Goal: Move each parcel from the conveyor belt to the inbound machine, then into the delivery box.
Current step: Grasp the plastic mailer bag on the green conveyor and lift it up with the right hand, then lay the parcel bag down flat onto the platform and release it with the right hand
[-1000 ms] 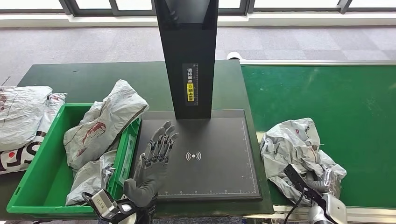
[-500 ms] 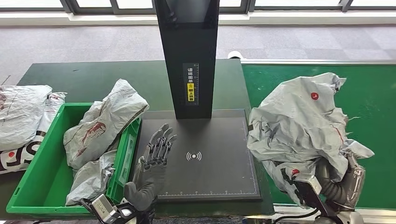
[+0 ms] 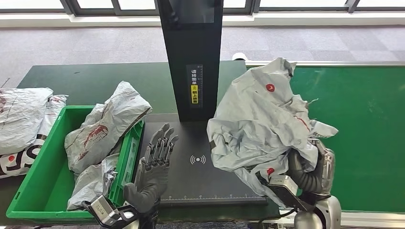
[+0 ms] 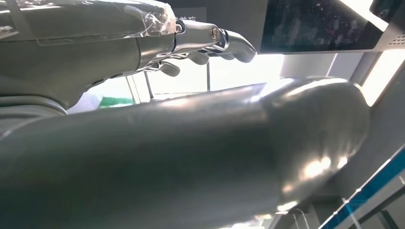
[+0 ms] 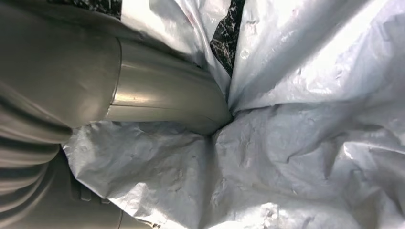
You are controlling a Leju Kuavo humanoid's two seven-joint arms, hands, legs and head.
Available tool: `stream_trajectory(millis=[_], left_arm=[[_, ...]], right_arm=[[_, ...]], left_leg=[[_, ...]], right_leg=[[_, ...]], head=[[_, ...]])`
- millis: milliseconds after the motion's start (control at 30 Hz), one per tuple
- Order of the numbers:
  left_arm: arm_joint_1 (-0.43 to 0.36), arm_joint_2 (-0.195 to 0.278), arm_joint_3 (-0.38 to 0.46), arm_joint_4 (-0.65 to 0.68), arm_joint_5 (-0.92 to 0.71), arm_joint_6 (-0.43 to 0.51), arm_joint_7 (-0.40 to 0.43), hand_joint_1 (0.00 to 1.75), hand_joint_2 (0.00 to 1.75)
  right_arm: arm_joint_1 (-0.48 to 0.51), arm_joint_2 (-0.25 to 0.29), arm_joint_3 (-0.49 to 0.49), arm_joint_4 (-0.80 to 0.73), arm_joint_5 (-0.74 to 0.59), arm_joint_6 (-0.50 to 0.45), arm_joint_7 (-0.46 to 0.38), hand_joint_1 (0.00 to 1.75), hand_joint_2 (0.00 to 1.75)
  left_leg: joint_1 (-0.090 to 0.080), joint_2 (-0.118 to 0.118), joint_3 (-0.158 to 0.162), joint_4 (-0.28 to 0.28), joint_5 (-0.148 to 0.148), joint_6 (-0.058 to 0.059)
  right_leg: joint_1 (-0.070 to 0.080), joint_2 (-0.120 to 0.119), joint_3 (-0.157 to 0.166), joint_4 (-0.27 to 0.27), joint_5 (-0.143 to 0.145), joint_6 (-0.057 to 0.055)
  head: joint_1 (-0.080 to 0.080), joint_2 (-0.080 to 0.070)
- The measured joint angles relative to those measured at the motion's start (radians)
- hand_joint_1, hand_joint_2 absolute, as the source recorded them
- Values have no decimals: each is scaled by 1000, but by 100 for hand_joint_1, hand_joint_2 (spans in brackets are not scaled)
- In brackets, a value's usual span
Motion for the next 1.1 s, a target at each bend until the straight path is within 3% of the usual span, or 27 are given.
stream_trajectory(millis=[167,433,500,633,700,867,1100], left_arm=[[-19,-3,0,10,11,-8,0,0,0],[-31,-6,0,22,19,-16,0,0,0],[-40,-7,0,28,27,-18,0,0,0],[-53,-13,0,40,31,-18,0,0,0],[-56,-15,0,44,32,-16,0,0,0],[-60,-15,0,52,45,-15,0,0,0],[-72,-17,0,63,54,-34,0,0,0]], right_arm=[[-79,9,53,199,24,-23,7,175,175],[-123,16,79,327,36,-21,16,174,175],[-141,23,93,378,47,-21,19,140,175],[-189,48,127,509,52,-28,5,30,175],[-214,60,143,571,53,-27,-4,2,175],[-262,76,170,676,12,9,-56,0,175],[-241,69,202,635,-199,197,-91,0,175]], left_leg=[[0,-2,0,0,1,-1],[0,-2,-1,0,1,-1],[0,-2,-1,0,1,-1],[0,-1,-1,0,1,-2],[0,-1,-1,0,1,-2],[0,-2,-1,0,2,-2],[0,-2,-2,0,1,-2]], right_leg=[[0,-2,0,0,0,0],[0,-1,-1,0,0,-1],[0,-1,-1,0,0,-1],[1,-1,-1,1,0,-1],[1,-1,-2,1,0,-1],[1,-1,-2,1,0,-1],[0,-1,-2,1,0,-1]], head=[[0,0],[0,0],[0,0],[0,0],[0,0],[0,0],[0,0]])
